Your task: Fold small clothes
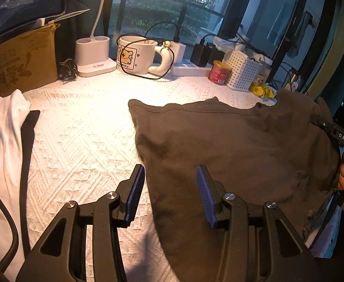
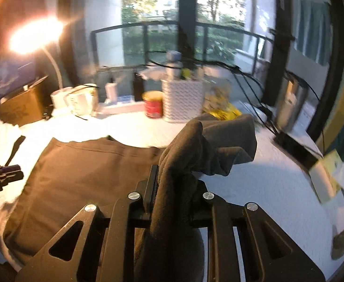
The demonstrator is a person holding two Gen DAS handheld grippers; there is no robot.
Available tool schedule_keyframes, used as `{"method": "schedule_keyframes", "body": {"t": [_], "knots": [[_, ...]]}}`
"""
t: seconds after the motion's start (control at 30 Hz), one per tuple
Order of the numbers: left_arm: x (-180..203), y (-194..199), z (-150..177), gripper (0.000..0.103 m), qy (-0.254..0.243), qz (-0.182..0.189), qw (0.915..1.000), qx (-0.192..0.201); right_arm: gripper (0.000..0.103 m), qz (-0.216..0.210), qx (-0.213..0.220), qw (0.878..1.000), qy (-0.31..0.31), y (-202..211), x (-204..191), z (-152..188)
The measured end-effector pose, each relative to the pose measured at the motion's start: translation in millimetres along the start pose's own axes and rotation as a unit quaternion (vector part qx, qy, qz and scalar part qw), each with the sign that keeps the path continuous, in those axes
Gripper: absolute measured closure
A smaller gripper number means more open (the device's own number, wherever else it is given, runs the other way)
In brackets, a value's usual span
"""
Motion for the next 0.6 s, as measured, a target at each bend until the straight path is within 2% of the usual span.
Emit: {"method": "schedule_keyframes", "body": {"t": [0.2, 0.43, 0.6], "knots": [[-13.9, 7.9, 5.3, 0.057, 0.014, 0.014, 0.9997, 0.014, 0.083, -0.018, 0.003, 0.999, 0.040, 1.4, -51.2, -11.5], [-19.2, 15.4, 9.8, 0.057, 0.021, 0.034, 0.9988, 0.027, 0.083, -0.032, -0.016, 0.996, 0.084, -15.5, -106.1, -11.7], [-26.3, 20.4, 11.3, 0.057, 0.020, 0.026, 0.9989, 0.033, 0.083, -0.052, -0.038, 0.991, 0.118, -30.0, -148.4, -0.7]]}}
Point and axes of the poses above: each gripper's, at about its wrist camera, not at the fingertips, and y roughly against the way its jaws point, x to its right, z to its underside, the point moved 8 cm from there along -y, roughly the way its jaws point, and after that the axes turned 12 degrees about -x, right-handed, at the moved point
